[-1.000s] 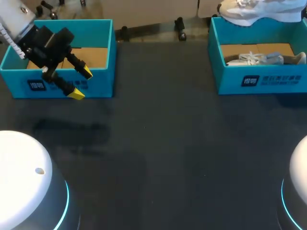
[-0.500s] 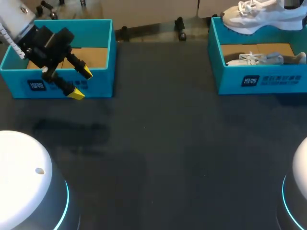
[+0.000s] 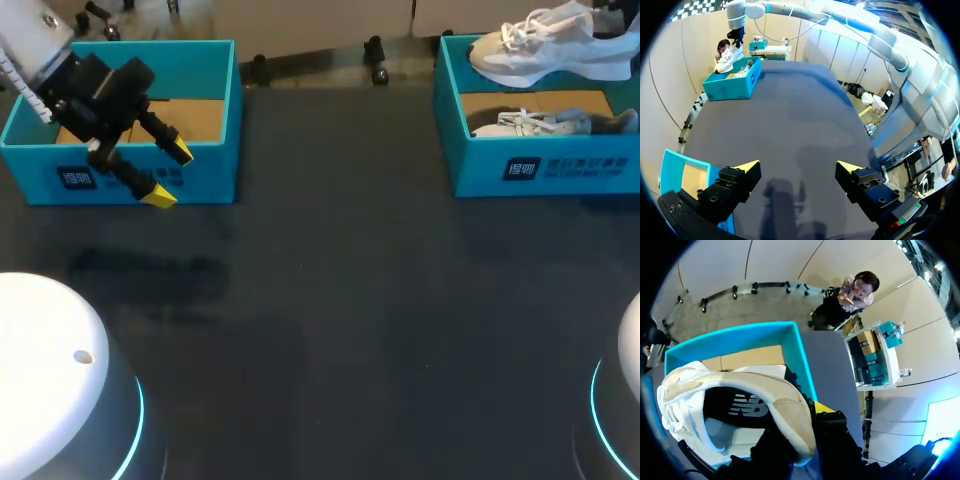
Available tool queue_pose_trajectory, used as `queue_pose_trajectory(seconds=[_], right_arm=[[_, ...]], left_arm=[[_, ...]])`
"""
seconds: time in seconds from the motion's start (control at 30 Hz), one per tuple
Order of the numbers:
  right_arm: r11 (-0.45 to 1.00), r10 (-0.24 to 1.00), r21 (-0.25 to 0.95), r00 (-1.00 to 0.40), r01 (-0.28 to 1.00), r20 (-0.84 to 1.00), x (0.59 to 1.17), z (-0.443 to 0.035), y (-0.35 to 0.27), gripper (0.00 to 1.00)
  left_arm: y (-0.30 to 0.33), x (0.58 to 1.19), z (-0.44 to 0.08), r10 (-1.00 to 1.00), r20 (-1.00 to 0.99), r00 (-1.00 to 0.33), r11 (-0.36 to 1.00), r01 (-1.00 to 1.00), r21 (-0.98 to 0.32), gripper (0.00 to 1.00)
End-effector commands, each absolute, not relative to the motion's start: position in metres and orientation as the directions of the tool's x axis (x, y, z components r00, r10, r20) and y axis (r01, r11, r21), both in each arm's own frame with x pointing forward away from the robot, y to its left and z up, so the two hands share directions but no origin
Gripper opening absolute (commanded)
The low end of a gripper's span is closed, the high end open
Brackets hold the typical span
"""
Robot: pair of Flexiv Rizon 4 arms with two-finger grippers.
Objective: Take the shoe out of the shoebox, open the shoe tongue, remove and reinsert the insole, then place the shoe into the shoebox
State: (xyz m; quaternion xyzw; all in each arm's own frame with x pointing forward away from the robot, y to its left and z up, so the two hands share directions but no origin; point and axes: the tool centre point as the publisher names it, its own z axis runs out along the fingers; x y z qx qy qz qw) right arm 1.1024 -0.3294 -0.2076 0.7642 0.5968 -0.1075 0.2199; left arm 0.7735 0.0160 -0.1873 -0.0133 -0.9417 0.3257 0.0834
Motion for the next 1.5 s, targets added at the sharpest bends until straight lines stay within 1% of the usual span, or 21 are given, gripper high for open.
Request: queue_pose_trajectory(seconds=[0.03, 0.8, 1.5], right_arm=[[-0.197, 0.867, 0.192, 0.262, 0.961, -0.424, 1.114, -0.218, -0.335, 0.0], [-0.176, 0.865, 0.158, 0.229, 0.972, -0.446, 1.135, -0.25, -0.343, 0.0], [-0.164, 0.87, 0.167, 0.222, 0.972, -0.44, 1.148, -0.283, -0.343, 0.0]], left_arm=[[0.016, 0.774, -0.187, 0.08, 0.149, -0.986, 0.789, -0.028, -0.614, 1.0], [0.016, 0.774, -0.187, 0.08, 0.149, -0.986, 0.789, -0.028, -0.614, 1.0], [0.016, 0.774, -0.187, 0.08, 0.149, -0.986, 0.789, -0.028, -0.614, 1.0]])
